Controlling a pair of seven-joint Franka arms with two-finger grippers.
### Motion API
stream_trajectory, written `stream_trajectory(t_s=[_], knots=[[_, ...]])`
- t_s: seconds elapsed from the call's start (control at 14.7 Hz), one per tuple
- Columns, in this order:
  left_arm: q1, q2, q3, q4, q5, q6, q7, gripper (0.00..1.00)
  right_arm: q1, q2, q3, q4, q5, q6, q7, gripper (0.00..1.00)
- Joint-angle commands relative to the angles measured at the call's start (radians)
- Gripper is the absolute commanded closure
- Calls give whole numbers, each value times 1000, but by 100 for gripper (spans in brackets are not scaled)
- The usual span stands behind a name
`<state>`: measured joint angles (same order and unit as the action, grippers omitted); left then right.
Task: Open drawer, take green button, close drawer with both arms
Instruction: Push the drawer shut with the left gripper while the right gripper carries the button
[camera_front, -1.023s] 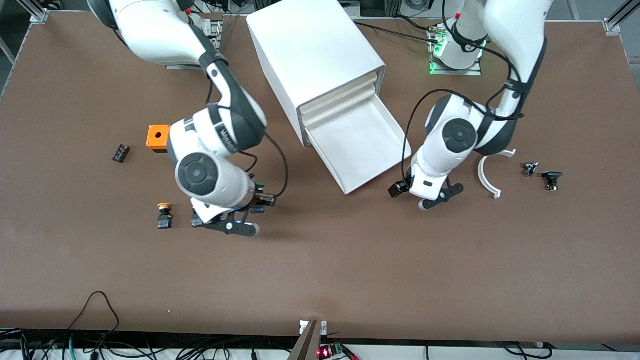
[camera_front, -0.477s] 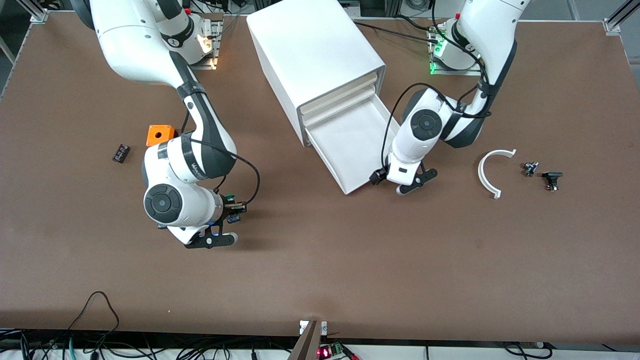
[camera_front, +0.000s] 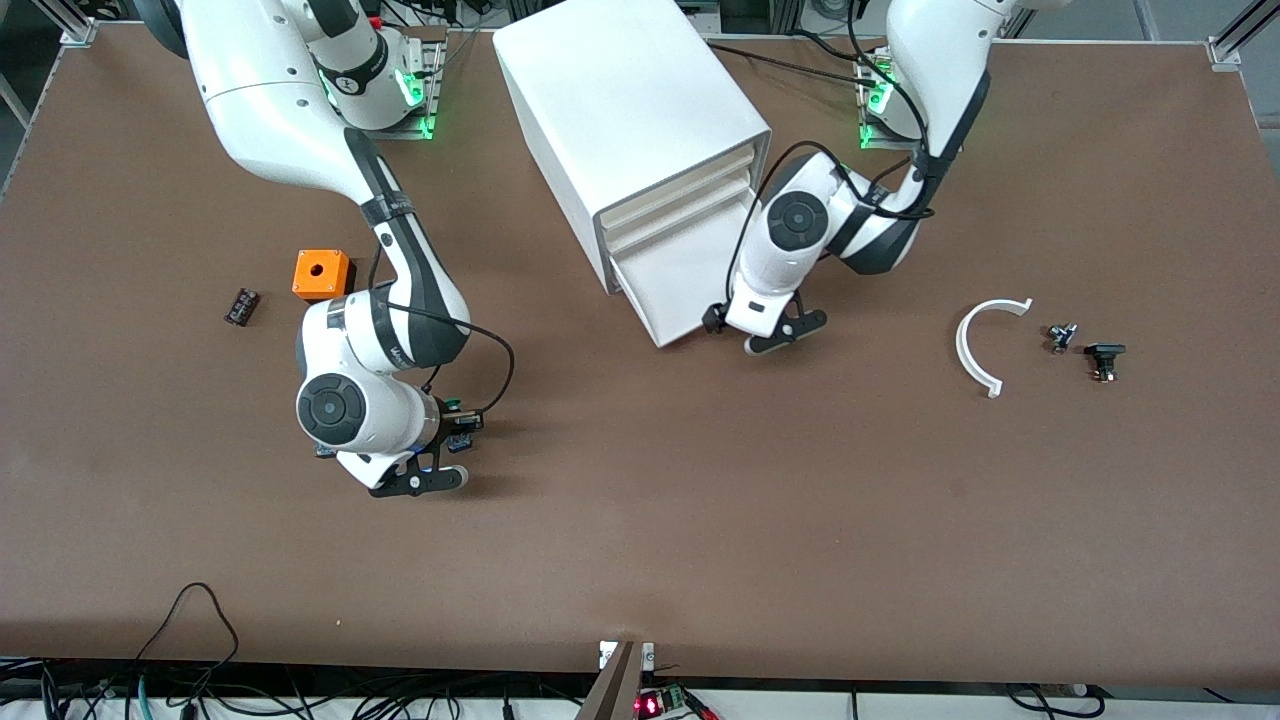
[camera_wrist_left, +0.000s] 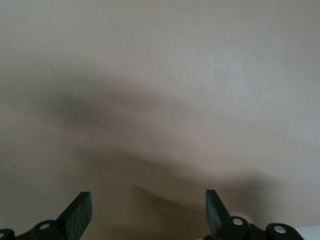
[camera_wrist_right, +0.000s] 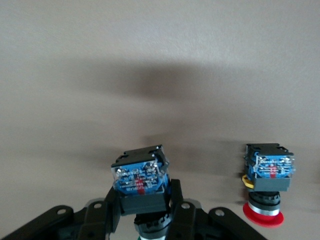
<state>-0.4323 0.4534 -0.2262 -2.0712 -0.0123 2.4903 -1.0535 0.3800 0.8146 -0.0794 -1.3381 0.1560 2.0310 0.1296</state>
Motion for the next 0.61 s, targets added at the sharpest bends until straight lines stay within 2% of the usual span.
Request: stream_trajectory(t_s=[0.0,0.2,0.27,0.34,0.41,0.48,0.55], knots=[[4,-33,-56,-29,32,-25,-66,0,-6,-71,4,-154,11,102,-24,100],[4,-35,-133,-29,32,-50,-161,0,-6,-72,4,-176,16,109,-2,99],[4,-35,-153,-29,32,-65,-178,0,-7,-68,4,-176,16,107,-2,83],[4,-36,-166,-29,32,-79,-180,0,-7,-66,4,-176,16,106,-2,57],[4,-35,-185,-29,32,-93,-181,0,-7,-66,3,-176,16,106,-2,27],[4,-35,-194,-29,32,-97,-184,0,-7,-66,3,-176,16,104,-2,7],[3,-35,-200,-29,32,-99,-195,0,-12,-69,3,-173,16,104,-2,1]])
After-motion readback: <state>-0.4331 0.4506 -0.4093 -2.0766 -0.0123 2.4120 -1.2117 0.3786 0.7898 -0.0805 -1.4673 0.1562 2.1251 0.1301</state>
